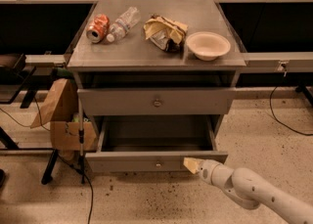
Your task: Close middle drawer
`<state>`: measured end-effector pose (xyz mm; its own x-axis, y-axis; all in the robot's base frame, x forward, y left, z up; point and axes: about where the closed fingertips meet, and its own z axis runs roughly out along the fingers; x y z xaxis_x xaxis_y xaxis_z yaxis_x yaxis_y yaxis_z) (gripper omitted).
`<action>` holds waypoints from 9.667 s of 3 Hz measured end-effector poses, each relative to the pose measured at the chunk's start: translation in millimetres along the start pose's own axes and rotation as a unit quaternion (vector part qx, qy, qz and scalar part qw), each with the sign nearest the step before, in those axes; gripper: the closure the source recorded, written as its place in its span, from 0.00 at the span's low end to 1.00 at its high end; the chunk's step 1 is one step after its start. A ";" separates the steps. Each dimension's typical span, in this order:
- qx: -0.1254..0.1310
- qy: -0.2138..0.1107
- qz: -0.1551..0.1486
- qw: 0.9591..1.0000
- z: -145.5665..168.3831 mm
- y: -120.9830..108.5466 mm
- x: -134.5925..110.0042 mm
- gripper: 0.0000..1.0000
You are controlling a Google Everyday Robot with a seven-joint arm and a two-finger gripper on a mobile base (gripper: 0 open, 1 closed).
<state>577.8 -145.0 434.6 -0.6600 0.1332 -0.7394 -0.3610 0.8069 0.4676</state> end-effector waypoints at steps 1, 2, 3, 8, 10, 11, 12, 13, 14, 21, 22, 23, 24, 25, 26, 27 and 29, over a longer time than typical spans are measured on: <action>0.006 0.000 -0.003 1.000 -0.5 -4.4 0.2 1.00; 0.015 -0.001 0.004 1.000 -0.9 -11.5 1.6 1.00; 0.020 -0.004 0.004 1.000 -0.7 -14.9 0.0 1.00; 0.046 -0.015 0.009 0.999 -4.9 -28.7 -9.9 1.00; 0.056 -0.017 -0.014 0.998 -8.0 -32.9 -16.0 1.00; 0.054 -0.020 -0.016 0.998 -7.0 -33.0 -16.4 1.00; 0.053 -0.020 -0.016 0.998 -7.9 -32.5 -15.6 1.00; 0.055 -0.024 -0.035 0.998 -5.6 -33.7 -22.1 1.00; 0.055 -0.024 -0.036 0.998 -8.0 -32.6 -19.9 1.00; 0.062 -0.027 -0.073 0.995 -5.6 -27.3 -30.2 0.81; 0.062 -0.027 -0.073 0.995 -5.6 -27.3 -30.2 0.59; 0.062 -0.027 -0.073 0.995 -5.6 -27.3 -30.2 0.36; 0.062 -0.027 -0.073 0.995 -7.2 -25.4 -27.9 0.37; 0.062 -0.027 -0.073 0.995 -7.4 -21.8 -25.5 0.59; 0.072 -0.032 -0.070 0.994 0.0 -18.7 -28.3 0.82; 0.119 -0.014 -0.073 0.990 7.9 -15.6 -36.3 1.00; 0.123 -0.011 -0.076 0.989 7.2 -14.3 -35.3 1.00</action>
Offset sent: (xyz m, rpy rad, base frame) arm 0.1663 -0.1037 -0.0344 -0.2203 -0.0339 -0.2767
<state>611.0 -157.1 450.5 -0.5949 0.0097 -0.8037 -0.2824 0.9337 0.2203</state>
